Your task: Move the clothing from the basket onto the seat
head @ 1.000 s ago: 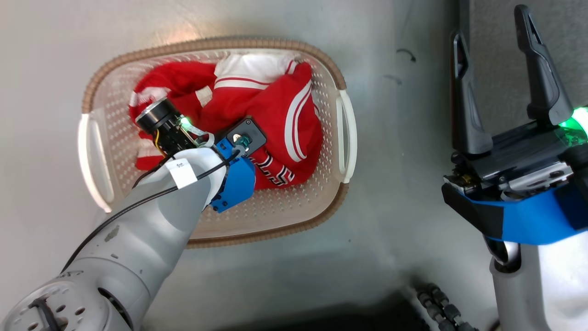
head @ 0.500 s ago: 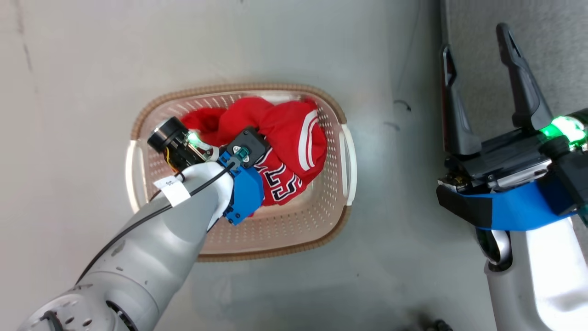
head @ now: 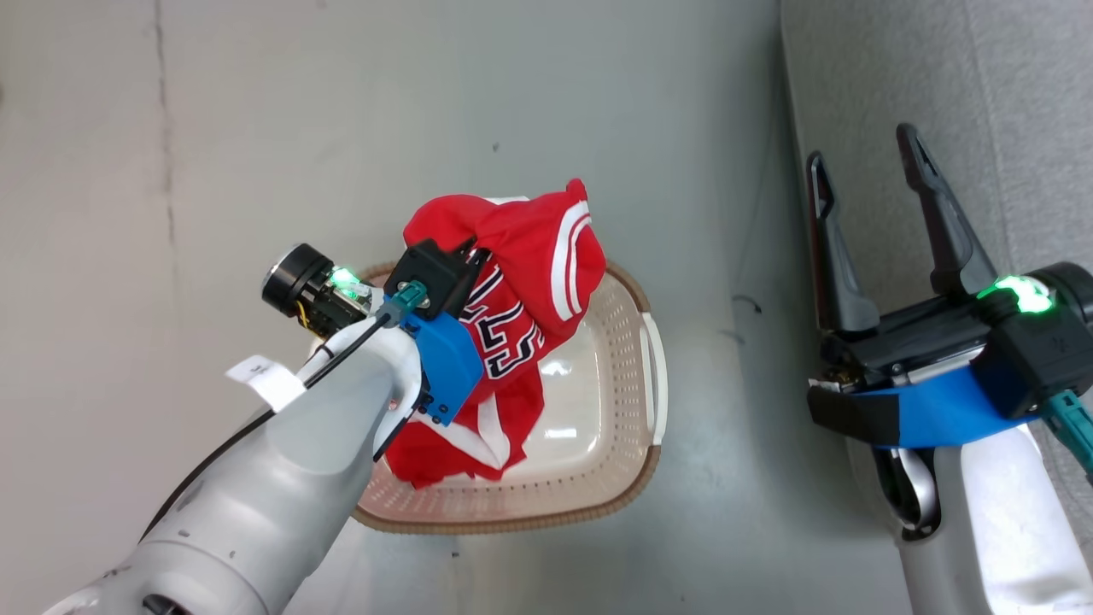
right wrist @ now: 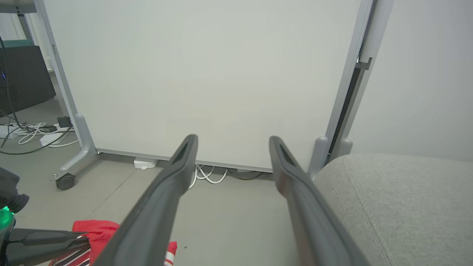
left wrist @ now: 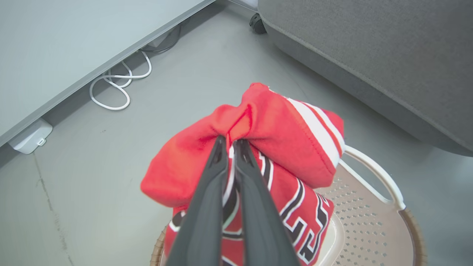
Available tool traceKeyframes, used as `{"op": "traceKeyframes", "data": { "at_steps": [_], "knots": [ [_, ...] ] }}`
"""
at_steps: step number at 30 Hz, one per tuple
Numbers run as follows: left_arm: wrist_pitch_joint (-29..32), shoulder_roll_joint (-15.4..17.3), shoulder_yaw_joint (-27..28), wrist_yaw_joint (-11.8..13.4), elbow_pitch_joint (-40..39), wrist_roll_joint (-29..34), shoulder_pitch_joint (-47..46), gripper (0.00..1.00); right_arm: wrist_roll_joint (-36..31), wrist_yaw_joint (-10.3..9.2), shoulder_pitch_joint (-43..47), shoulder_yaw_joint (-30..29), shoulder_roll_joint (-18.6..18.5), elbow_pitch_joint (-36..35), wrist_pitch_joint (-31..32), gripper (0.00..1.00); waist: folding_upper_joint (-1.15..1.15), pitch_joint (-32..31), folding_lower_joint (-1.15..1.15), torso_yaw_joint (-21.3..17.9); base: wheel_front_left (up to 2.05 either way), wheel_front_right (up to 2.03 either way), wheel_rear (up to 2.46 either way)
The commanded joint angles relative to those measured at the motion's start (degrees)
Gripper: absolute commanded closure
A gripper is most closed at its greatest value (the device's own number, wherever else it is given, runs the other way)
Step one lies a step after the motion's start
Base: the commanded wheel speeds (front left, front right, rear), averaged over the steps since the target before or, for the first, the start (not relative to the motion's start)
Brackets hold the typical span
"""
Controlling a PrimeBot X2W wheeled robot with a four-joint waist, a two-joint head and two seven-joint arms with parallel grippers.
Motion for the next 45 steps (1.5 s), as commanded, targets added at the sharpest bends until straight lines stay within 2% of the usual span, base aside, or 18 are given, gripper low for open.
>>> {"op": "traceKeyframes", "data": {
  "at_steps": [1,13,17,23,32,45],
  "knots": [
    [-0.28,0.69,1.54,0.34,-1.38,0.49,0.96,1.0,0.54,0.03,1.05,-0.07,-0.22,0.57,-0.22,0.0,0.0,-3.28,0.01,0.65,0.0,0.0,0.0],
    [-0.29,4.6,14.09,1.98,-12.62,3.41,6.24,1.0,1.3,0.03,5.73,-0.58,-0.23,3.04,-0.22,0.0,0.0,-13.19,0.01,1.62,0.0,0.0,0.0],
    [-0.29,4.96,18.01,2.36,-16.92,5.3,7.42,1.0,1.49,0.03,7.29,-0.8,-0.22,3.6,-0.22,0.0,0.0,-15.87,0.01,2.14,0.0,0.0,0.0],
    [-0.29,4.4,22.43,1.64,-22.38,8.18,9.24,1.0,1.97,0.03,9.07,-0.49,-0.23,4.23,-0.22,0.0,0.0,-19.15,0.01,2.83,0.0,0.0,0.0],
    [-0.29,2.43,24.93,0.27,-27.91,11.36,10.78,1.0,2.8,0.03,10.76,0.03,-0.23,4.88,-0.22,0.0,0.0,-22.57,0.01,3.69,0.0,0.0,0.0],
    [-0.29,0.4,24.61,-0.73,-32.39,13.06,11.0,1.0,3.52,0.03,11.7,1.25,-0.23,4.72,-0.22,0.0,0.0,-22.97,0.01,4.3,0.0,0.0,0.0]
  ]
}}
